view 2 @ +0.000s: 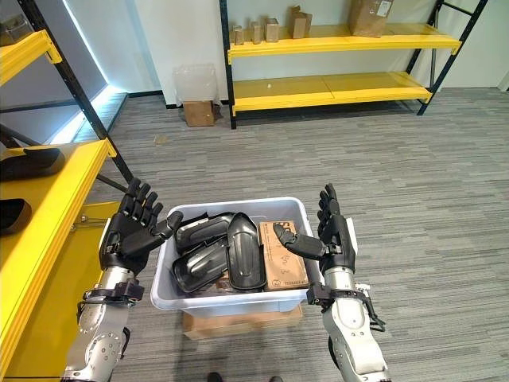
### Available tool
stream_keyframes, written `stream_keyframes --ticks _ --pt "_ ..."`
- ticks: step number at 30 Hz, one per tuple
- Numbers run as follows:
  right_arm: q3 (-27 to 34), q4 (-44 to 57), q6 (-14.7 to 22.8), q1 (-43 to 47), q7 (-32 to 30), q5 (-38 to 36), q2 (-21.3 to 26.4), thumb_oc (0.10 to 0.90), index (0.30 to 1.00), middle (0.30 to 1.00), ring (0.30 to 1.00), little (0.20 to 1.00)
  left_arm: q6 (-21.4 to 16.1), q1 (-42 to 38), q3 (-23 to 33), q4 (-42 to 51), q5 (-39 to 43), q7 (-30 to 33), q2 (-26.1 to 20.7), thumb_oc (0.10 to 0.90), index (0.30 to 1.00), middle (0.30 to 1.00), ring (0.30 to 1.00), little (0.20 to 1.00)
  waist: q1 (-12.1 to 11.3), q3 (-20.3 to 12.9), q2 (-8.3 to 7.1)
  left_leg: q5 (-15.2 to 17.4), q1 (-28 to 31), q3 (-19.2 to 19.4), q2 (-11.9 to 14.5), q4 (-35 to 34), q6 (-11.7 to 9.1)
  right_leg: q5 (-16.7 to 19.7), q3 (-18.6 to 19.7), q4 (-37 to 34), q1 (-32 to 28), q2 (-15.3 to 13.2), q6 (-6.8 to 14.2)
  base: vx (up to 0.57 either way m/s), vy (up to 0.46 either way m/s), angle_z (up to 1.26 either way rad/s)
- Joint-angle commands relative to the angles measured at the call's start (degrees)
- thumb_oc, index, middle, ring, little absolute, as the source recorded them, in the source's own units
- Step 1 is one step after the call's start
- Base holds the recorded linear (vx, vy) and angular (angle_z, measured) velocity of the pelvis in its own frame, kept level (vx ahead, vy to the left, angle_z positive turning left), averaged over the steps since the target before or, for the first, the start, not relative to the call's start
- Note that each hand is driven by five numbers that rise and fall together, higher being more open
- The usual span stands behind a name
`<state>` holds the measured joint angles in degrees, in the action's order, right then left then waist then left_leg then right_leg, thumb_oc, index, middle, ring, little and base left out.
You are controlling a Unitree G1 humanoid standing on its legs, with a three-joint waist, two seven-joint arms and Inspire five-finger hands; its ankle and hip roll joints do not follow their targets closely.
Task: Move parts from the plastic box to the shelf.
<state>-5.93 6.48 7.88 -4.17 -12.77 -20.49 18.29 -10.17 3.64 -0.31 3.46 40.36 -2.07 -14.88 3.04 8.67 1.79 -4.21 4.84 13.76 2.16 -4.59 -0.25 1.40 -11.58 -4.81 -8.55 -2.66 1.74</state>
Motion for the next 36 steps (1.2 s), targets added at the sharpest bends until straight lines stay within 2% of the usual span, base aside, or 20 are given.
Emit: stream_keyframes --ticks 1,9,12,20,24,25,29,30,36 --pt "1.3 -2.1 3.2 1.6 19.8 -8.4 0.5 0.900 1.000 1.000 1.000 1.000 5.6 -1.9 -3.1 1.2 14.5 -10.9 0.8 0.900 1.000 1.000 1.000 1.000 -0.3 -6.0 -3.26 5.8 2.9 -4.3 -1.8 -0.4 -0.3 2.3 2.9 -0.2 2.7 -2.4 5.2 0.00 0.000 0.00" --pt "0.4 -3.1 1.7 0.8 22.0 -10.9 -0.3 0.900 1.000 1.000 1.000 1.000 6.6 -1.4 -3.3 0.9 16.6 -11.4 0.7 0.900 1.000 1.000 1.000 1.000 -0.3 -6.0 -3.13 5.6 2.9 -4.3 -1.8 -0.4 -0.3 2.3 2.8 -0.2 2.5 -2.2 5.2 0.00 0.000 0.00" --pt "0.3 -3.4 1.0 1.0 20.7 -10.3 -0.2 0.900 1.000 1.000 1.000 1.000 7.3 -1.6 -2.9 1.0 19.0 -12.0 0.9 0.900 1.000 1.000 1.000 1.000 -0.3 -6.1 -3.18 5.6 3.0 -4.3 -1.8 -0.4 -0.3 2.3 2.7 -0.2 2.4 -2.2 5.2 0.00 0.000 0.00" --pt "0.7 -3.2 1.0 0.9 19.4 -9.0 -0.2 0.900 1.000 1.000 1.000 1.000 5.6 -2.4 -2.4 1.2 16.6 -10.6 0.4 0.900 1.000 1.000 1.000 1.000 0.1 -6.0 -3.23 5.6 3.4 -3.7 -1.7 -0.4 -0.3 2.4 2.9 -0.2 2.2 -2.2 5.2 0.00 0.000 0.00" --pt "0.8 -3.5 0.9 1.2 19.2 -8.4 -0.1 0.900 1.000 1.000 1.000 1.000 4.0 -2.5 -1.3 1.5 13.5 -9.7 -0.2 0.900 1.000 1.000 1.000 1.000 0.1 -5.9 -3.21 5.5 3.4 -3.5 -1.7 -0.4 -0.3 2.5 3.2 -0.2 2.2 -2.2 5.2 0.00 0.000 0.00" --pt "0.7 -3.4 0.9 1.5 18.7 -7.9 0.0 0.900 1.000 1.000 1.000 1.000 2.4 -2.9 -0.7 1.3 8.1 -6.8 -1.2 0.900 1.000 1.000 1.000 1.000 0.2 -5.8 -3.15 5.5 3.6 -3.3 -1.6 -0.4 -0.2 2.5 3.2 -0.2 2.1 -2.2 5.2 0.00 0.000 0.00" --pt "0.9 -3.0 1.1 1.6 17.8 -6.3 0.2 0.900 1.000 1.000 1.000 1.000 1.7 -3.2 0.3 0.5 2.4 -3.2 -2.2 0.900 1.000 1.000 1.000 1.000 0.3 -5.9 -3.13 5.4 3.6 -3.1 -1.6 -0.4 -0.3 2.6 3.4 -0.2 2.2 -2.2 5.3 0.00 0.000 0.00" --pt "1.0 -2.8 1.5 1.6 17.4 -5.3 0.5 0.900 1.000 1.000 1.000 1.000 0.9 -3.2 0.8 0.1 -1.0 -1.7 -2.8 0.900 1.000 1.000 1.000 1.000 0.3 -5.9 -3.13 5.4 3.6 -3.1 -1.6 -0.4 -0.3 2.6 3.4 -0.2 2.2 -2.2 5.4 0.00 0.000 0.00" --pt "1.4 -1.6 2.7 1.8 17.7 -0.8 1.5 0.900 1.000 1.000 1.000 1.000 -0.1 -2.5 3.7 0.0 -7.6 3.3 -4.1 0.900 1.000 1.000 1.000 1.000 0.0 -5.7 -3.13 5.2 3.4 -3.2 -1.6 -0.4 -0.3 2.7 3.3 -0.2 2.3 -2.3 5.4 0.00 0.000 0.00"
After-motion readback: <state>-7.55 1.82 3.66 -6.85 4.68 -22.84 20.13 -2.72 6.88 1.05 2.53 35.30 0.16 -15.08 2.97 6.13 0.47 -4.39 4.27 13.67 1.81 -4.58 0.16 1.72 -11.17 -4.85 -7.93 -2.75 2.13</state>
